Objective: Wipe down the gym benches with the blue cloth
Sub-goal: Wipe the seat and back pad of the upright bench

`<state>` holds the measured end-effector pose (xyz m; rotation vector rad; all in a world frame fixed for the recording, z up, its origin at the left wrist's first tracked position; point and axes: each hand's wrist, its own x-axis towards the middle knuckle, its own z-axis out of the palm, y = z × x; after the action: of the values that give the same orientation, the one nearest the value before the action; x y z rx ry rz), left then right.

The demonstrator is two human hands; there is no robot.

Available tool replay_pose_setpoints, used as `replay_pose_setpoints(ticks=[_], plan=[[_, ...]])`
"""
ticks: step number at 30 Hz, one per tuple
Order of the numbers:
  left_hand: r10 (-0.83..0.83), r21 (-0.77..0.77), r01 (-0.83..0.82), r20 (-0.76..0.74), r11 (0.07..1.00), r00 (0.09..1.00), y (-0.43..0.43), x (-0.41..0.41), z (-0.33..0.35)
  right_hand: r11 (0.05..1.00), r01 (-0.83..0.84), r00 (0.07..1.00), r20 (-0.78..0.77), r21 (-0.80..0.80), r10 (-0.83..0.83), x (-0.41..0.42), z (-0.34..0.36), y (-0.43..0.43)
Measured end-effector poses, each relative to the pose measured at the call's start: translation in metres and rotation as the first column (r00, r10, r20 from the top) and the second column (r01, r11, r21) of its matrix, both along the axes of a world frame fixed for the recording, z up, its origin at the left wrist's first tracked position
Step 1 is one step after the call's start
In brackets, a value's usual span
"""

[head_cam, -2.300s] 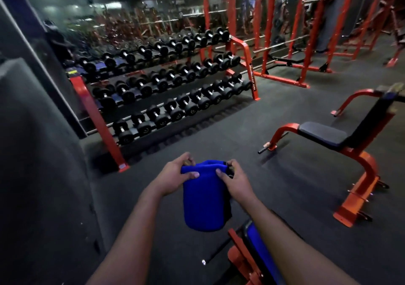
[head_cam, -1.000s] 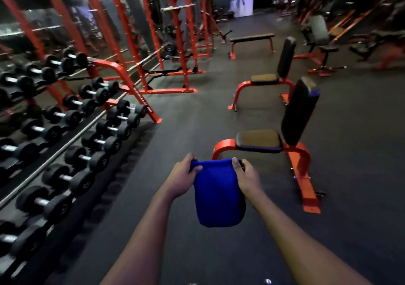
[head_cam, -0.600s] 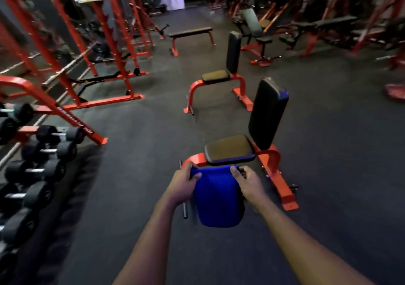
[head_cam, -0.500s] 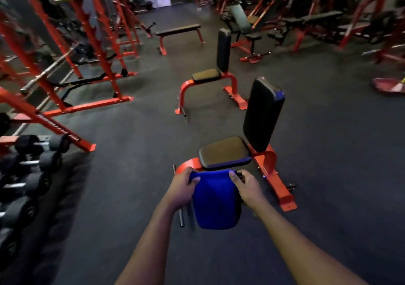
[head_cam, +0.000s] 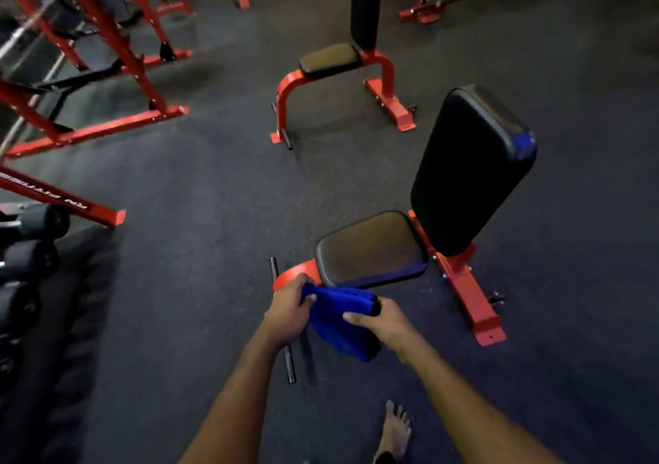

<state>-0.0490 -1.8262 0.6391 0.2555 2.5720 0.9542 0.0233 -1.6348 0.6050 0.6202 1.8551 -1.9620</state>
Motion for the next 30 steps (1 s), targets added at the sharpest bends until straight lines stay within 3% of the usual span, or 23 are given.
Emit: replay_pose_setpoints(ticks=[5,10,12,15,17,20,23,25,30], plan=[[0.011,0.056,-0.012,0.012,0.998,1.0,0.012,-0.06,-0.058,0.994,0.105,0.994,0.038,0.04,-0.106,-0.051,-0.047,-0.006],[0.063,0.106,-0.065,0.02,0.992,0.998,0.005,-0.106,-0.151,0.934,0.279,0.959,-0.017,0.223,-0.282,-0.089,-0.117,-0.023],[0.045,0.096,-0.047,0.024,0.994,0.999,-0.003,-0.126,-0.184,0.847,0.384,0.92,-0.077,0.367,-0.383,-0.103,-0.134,-0.029],[0.015,0.055,-0.015,-0.004,0.998,1.0,-0.017,-0.166,-0.24,0.558,0.572,0.807,-0.289,0.601,-0.515,-0.136,-0.166,-0.044],[-0.012,0.022,0.013,-0.039,1.0,0.999,-0.023,-0.191,-0.269,0.487,0.559,0.822,-0.368,0.671,-0.436,-0.159,-0.188,-0.055],[-0.047,-0.053,0.045,-0.048,0.998,0.998,-0.03,-0.223,-0.316,0.537,0.212,0.976,-0.147,0.816,-0.162,-0.188,-0.238,-0.075],[-0.118,-0.11,0.118,0.01,0.987,0.993,-0.034,-0.239,-0.35,0.315,-0.087,0.994,0.061,0.945,0.091,-0.201,-0.272,-0.089],[-0.192,-0.134,0.2,0.072,0.971,0.979,-0.039,-0.241,-0.371,0.235,-0.099,0.985,0.061,0.967,0.163,-0.206,-0.286,-0.088],[-0.213,-0.254,0.23,0.09,0.939,0.973,-0.042,-0.242,-0.397,0.201,-0.183,0.929,0.103,0.962,0.357,-0.21,-0.317,-0.052]])
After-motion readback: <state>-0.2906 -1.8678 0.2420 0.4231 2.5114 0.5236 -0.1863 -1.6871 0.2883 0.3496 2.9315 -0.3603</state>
